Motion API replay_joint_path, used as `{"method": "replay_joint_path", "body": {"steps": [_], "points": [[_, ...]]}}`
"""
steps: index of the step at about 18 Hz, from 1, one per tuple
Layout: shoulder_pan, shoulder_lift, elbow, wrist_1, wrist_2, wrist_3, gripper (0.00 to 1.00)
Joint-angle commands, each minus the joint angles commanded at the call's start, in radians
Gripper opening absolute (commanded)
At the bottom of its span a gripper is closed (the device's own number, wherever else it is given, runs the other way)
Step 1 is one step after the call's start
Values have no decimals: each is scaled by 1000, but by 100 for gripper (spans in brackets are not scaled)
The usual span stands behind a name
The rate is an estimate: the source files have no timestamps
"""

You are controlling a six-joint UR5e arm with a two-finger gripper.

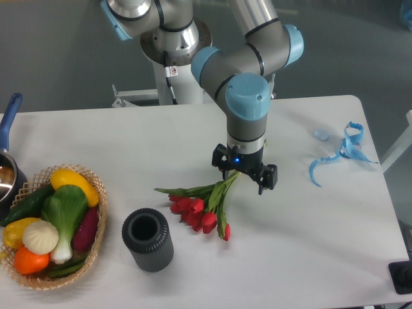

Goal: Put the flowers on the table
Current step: 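Lower the red tulips onto the table and open the gripper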

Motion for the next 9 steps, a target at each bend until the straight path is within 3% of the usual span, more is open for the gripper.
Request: {"method": "replay_joint_path", "body": {"steps": [2, 7, 9], "points": [[2, 12, -26, 2, 0, 24, 100], [55, 89, -123, 3, -11, 288, 100], [63, 101, -143, 5, -12, 313, 100]]}}
